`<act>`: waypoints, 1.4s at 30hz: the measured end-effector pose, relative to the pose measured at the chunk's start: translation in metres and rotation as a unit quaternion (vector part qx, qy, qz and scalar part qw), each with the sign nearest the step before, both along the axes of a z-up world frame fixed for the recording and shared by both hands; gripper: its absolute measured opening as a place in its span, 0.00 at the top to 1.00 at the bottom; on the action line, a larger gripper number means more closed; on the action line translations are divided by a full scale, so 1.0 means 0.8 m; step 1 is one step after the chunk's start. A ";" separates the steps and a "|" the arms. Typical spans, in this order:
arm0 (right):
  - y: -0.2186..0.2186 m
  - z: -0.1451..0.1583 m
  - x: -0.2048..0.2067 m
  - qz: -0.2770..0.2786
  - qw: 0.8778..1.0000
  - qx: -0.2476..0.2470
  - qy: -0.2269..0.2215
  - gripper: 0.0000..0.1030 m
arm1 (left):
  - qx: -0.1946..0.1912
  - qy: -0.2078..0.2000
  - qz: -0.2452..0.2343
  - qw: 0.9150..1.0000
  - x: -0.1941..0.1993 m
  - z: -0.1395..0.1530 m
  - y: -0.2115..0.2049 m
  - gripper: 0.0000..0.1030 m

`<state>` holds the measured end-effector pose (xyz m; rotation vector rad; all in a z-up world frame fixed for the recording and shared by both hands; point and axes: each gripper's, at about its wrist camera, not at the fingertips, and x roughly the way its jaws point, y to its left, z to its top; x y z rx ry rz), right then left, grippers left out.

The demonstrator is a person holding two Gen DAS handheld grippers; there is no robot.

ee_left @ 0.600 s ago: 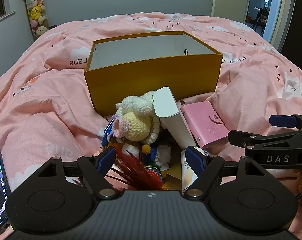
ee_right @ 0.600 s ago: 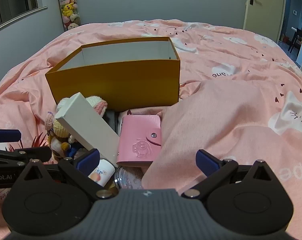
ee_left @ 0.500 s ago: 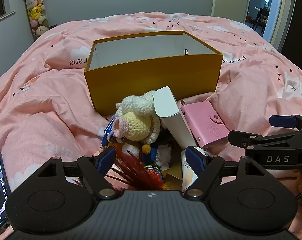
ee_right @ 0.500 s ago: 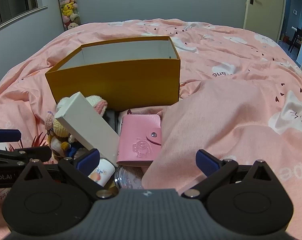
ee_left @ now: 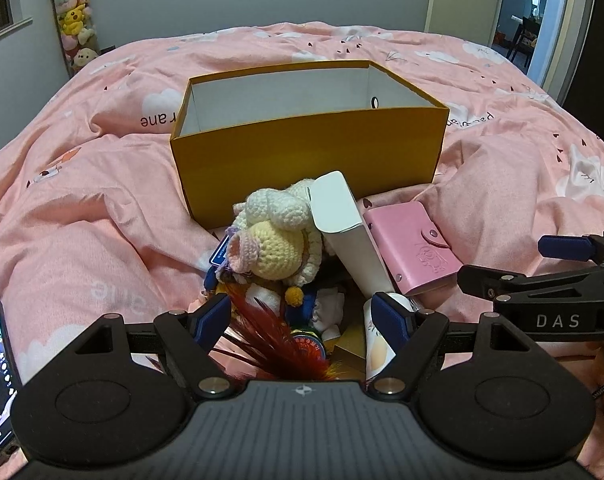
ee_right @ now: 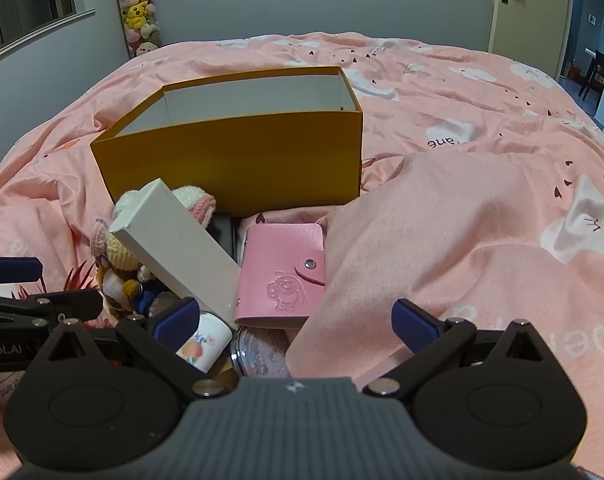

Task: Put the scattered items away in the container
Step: 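Reach into the pile and grasp the white rectangular box with the left tool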

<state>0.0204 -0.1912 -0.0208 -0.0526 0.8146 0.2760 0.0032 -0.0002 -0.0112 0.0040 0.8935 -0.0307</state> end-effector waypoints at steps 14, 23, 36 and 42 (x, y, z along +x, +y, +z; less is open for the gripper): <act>-0.002 -0.003 0.006 0.009 1.000 0.006 0.003 0.21 | -0.060 -0.007 0.005 0.998 0.004 0.003 0.017 0.29; 0.004 -0.011 0.010 0.042 0.999 -0.008 -0.005 0.49 | -0.104 -0.015 -0.051 0.993 0.022 -0.003 -0.001 0.30; 0.022 -0.025 0.025 0.098 0.994 -0.043 -0.031 0.59 | -0.135 0.010 -0.032 0.990 0.064 -0.036 -0.003 0.44; 0.026 -0.035 0.037 0.109 0.993 -0.043 -0.016 0.59 | -0.140 0.015 -0.017 0.990 0.081 -0.051 -0.003 0.63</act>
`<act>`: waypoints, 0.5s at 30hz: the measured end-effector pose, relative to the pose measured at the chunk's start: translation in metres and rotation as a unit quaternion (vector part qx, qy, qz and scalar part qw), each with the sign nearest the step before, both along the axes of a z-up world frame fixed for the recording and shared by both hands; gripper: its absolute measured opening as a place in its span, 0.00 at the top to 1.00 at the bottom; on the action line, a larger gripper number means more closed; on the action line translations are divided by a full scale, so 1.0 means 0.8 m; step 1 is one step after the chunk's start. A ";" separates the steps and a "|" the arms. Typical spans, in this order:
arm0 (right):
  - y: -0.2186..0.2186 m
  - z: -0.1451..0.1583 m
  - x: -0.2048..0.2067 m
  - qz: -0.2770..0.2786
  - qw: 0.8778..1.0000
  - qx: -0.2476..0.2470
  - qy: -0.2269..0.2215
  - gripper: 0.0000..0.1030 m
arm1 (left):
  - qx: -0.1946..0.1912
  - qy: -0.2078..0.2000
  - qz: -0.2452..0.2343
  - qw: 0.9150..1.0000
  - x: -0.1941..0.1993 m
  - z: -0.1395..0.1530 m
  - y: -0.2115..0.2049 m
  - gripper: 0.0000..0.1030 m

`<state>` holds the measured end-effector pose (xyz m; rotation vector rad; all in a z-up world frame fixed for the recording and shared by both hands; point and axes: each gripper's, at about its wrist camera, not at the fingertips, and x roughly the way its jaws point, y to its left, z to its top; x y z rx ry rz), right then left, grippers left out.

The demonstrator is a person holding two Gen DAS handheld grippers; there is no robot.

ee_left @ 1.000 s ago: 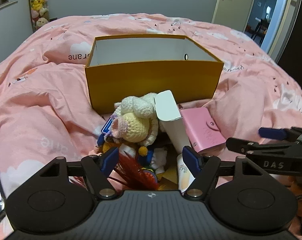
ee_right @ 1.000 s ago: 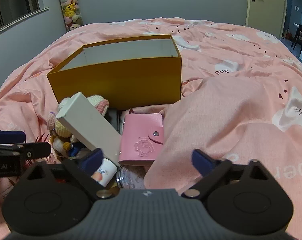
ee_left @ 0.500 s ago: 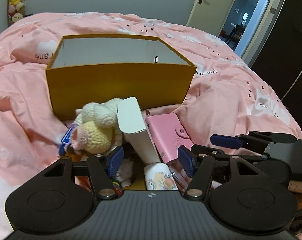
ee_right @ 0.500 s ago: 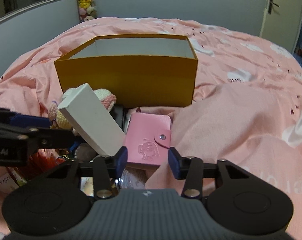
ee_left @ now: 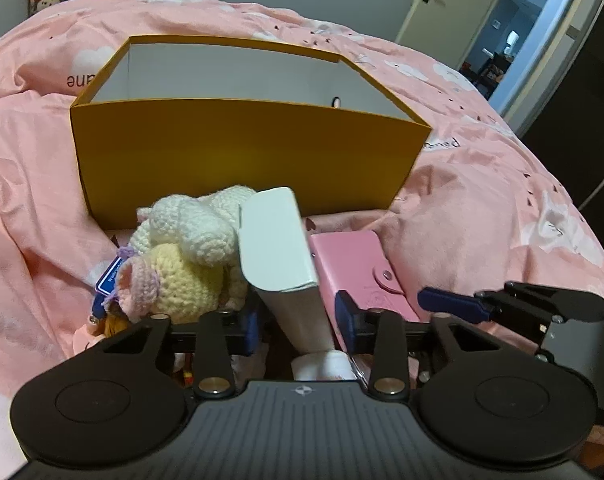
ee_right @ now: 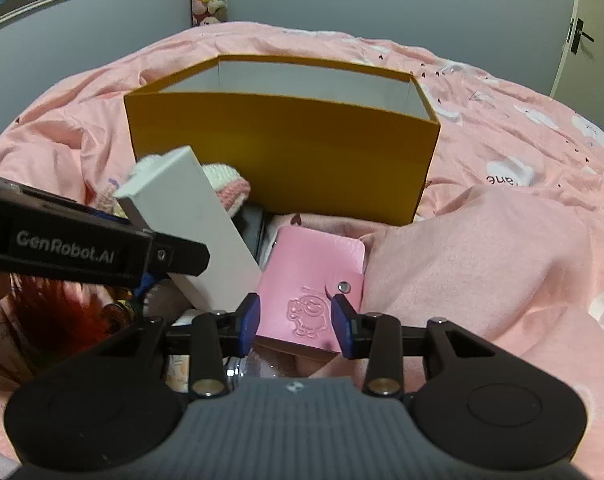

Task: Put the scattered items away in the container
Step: 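Reach into the pile and grasp the white rectangular box with the left tool, then lift the white box with the left tool while the right tool reaches toward the pink toy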

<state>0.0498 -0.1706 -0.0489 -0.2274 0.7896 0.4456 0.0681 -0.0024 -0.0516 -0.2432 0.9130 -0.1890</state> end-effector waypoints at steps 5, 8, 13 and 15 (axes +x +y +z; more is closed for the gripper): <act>0.003 -0.008 0.010 0.009 1.000 0.004 0.015 0.59 | -0.023 -0.007 0.016 1.000 0.005 -0.004 0.011 0.66; 0.005 -0.011 0.013 0.012 1.000 0.007 0.020 0.59 | -0.035 -0.008 0.022 0.999 0.004 0.000 0.018 0.67; 0.003 -0.014 0.017 0.008 0.999 0.013 0.029 0.59 | -0.045 -0.033 0.030 0.998 -0.003 0.022 0.033 0.68; 0.003 -0.013 0.017 0.009 0.999 0.015 0.029 0.59 | -0.053 -0.039 0.034 0.997 -0.004 0.031 0.040 0.68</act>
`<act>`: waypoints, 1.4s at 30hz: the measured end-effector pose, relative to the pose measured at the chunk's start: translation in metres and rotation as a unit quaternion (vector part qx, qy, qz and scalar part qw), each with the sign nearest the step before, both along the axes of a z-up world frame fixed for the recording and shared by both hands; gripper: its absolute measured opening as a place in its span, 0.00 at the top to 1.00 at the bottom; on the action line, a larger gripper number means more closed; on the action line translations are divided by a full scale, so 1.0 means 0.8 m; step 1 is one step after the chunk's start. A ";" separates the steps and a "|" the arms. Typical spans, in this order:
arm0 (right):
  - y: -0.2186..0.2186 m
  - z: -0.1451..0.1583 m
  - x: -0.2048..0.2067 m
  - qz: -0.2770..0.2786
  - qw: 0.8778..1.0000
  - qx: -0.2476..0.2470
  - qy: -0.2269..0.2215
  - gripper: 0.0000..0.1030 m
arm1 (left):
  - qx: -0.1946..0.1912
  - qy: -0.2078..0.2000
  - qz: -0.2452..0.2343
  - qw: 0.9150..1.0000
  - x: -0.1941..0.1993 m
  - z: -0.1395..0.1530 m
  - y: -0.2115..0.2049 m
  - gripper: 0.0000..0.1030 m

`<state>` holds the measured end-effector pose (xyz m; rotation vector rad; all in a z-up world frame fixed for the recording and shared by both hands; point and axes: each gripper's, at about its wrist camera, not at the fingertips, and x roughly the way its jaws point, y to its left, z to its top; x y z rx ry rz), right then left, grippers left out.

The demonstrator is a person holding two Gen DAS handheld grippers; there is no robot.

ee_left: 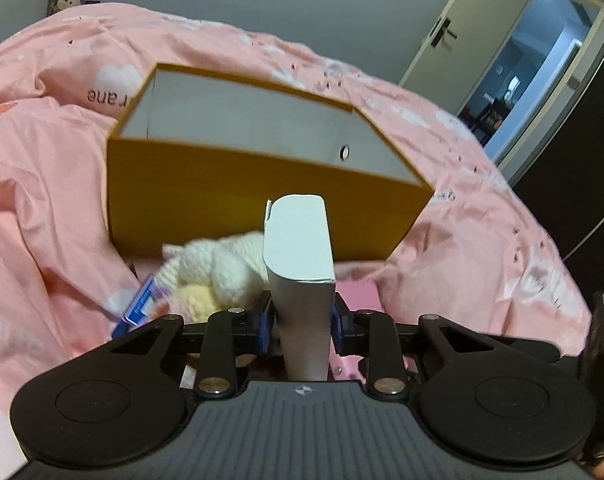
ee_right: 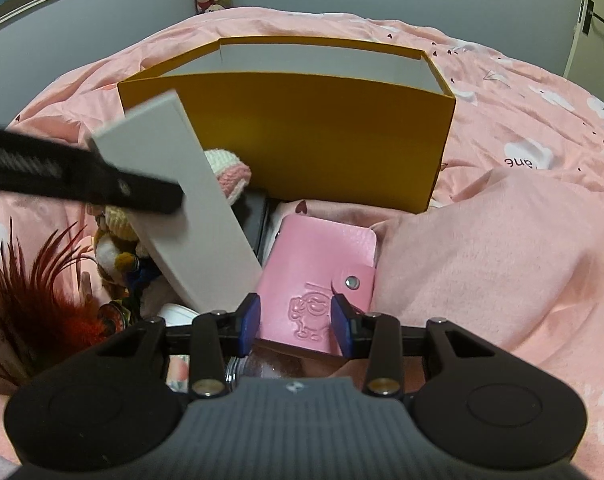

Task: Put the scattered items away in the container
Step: 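Lift the white box with the left tool while the right tool reaches toward the pink toy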

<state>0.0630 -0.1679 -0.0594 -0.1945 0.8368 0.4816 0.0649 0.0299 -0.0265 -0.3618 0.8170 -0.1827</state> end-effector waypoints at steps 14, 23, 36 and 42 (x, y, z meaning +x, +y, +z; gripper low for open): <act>0.013 0.017 0.000 0.039 0.999 0.028 0.000 0.70 | -0.005 -0.004 0.012 1.000 -0.019 0.077 0.041 0.69; 0.041 0.031 -0.011 0.107 0.993 0.052 0.009 0.70 | 0.047 0.019 0.035 0.998 -0.036 0.091 0.061 0.69; 0.093 0.019 -0.017 0.200 0.975 0.056 0.076 0.78 | 0.055 0.084 0.069 0.993 -0.040 0.048 0.093 0.69; 0.117 0.003 -0.009 0.229 0.965 0.061 0.115 0.78 | 0.049 0.068 0.082 0.993 -0.033 0.031 0.098 0.68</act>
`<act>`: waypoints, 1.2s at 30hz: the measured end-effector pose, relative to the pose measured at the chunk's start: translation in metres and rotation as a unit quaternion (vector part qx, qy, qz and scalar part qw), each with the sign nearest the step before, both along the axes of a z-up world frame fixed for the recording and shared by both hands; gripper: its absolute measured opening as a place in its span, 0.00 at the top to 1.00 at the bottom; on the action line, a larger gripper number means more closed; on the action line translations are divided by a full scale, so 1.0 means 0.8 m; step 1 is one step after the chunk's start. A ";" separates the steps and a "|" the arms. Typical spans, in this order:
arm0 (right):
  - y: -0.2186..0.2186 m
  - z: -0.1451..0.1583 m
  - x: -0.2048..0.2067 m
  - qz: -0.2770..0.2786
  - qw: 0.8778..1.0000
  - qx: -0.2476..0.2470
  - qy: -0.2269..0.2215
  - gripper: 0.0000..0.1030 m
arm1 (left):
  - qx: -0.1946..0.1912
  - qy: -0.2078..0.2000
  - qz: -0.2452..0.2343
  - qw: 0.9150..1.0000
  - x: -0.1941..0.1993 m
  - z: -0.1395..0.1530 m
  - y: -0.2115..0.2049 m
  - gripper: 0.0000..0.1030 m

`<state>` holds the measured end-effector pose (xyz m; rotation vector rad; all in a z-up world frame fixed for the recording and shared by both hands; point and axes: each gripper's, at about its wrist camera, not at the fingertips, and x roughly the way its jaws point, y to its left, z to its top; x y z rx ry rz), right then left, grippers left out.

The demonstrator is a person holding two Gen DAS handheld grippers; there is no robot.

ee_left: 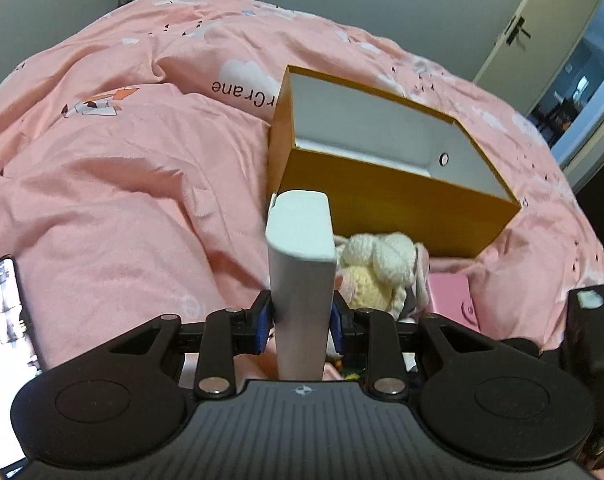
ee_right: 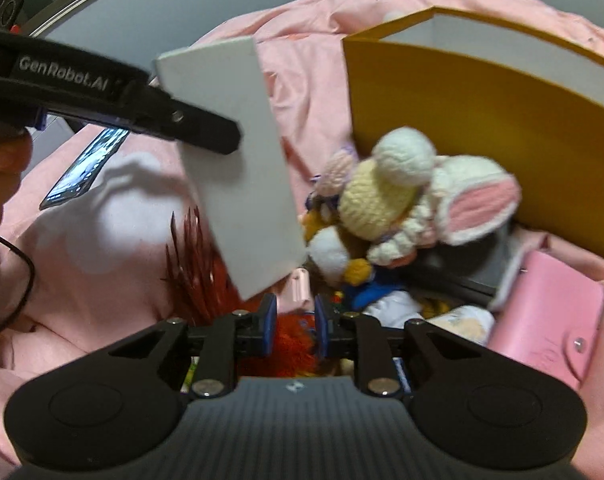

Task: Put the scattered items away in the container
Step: 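Lift the white box with the left tool while the right tool reaches toward the pink toy, then grasp the pink fire-extinguisher toy with the right tool and lift it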

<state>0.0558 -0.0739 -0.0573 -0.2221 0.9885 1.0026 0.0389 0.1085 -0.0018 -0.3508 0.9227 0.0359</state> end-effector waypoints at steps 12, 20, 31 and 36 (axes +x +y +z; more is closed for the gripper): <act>0.037 -0.038 0.020 0.029 0.998 -0.018 0.051 0.72 | 0.011 0.033 0.009 0.999 0.033 -0.049 0.003 0.67; 0.055 -0.054 0.026 0.049 0.994 -0.021 0.096 0.54 | 0.002 0.061 0.027 0.998 0.048 -0.074 0.019 0.64; 0.060 -0.056 0.000 0.058 0.994 -0.048 0.080 0.57 | -0.006 0.033 0.040 0.999 0.040 -0.059 0.024 0.67; 0.038 -0.037 -0.016 0.044 0.996 -0.029 0.075 0.57 | 0.002 0.003 0.051 0.999 0.028 -0.033 0.025 0.68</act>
